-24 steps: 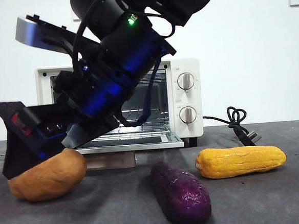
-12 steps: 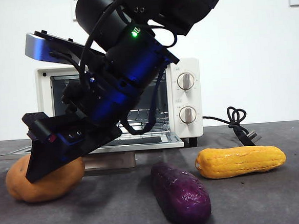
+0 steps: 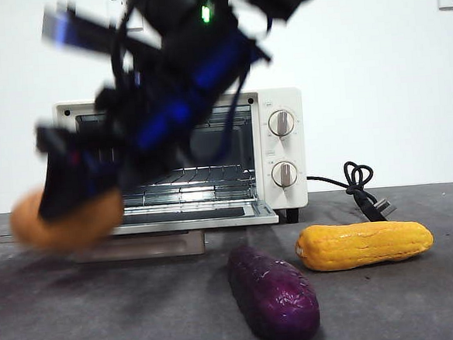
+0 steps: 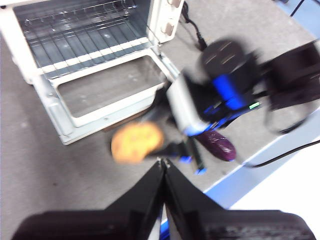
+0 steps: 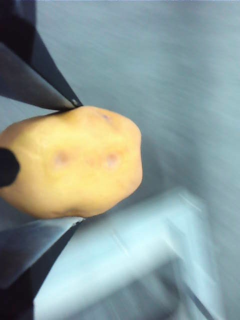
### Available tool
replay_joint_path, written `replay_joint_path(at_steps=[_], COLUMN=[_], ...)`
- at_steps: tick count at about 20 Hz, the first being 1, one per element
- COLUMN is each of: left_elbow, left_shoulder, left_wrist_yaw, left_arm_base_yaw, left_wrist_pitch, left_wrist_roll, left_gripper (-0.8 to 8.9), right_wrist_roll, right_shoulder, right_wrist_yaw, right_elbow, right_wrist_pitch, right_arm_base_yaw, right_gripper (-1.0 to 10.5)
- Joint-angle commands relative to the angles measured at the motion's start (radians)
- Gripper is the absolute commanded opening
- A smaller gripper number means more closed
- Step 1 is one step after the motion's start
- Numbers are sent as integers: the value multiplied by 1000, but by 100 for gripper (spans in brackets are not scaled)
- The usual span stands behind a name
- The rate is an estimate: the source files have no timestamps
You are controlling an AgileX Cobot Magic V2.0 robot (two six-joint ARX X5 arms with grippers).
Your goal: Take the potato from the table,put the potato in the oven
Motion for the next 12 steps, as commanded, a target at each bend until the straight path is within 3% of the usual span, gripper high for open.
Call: replay_joint_path(at_steps=[1,8,12], left_elbow=[-8,-8,-8], left_shoulder=[-3,-3,-3], left_wrist_yaw=[-26,-28,-28], left_arm_base_yaw=[1,1,1], left_wrist_pitch=[3,2,2], left_wrist_roll=[21,20,19], left_gripper=[-8,-8,-8], right_wrist_roll=[17,205,228], right_shoulder=[-31,-18,5], right_wrist_yaw=[109,160,155], right_elbow=[6,9,16], right_wrist_pitch=[40,187,208], right_arm_base_yaw=[-32,-254,-333], right_gripper=[-17,-18,-18])
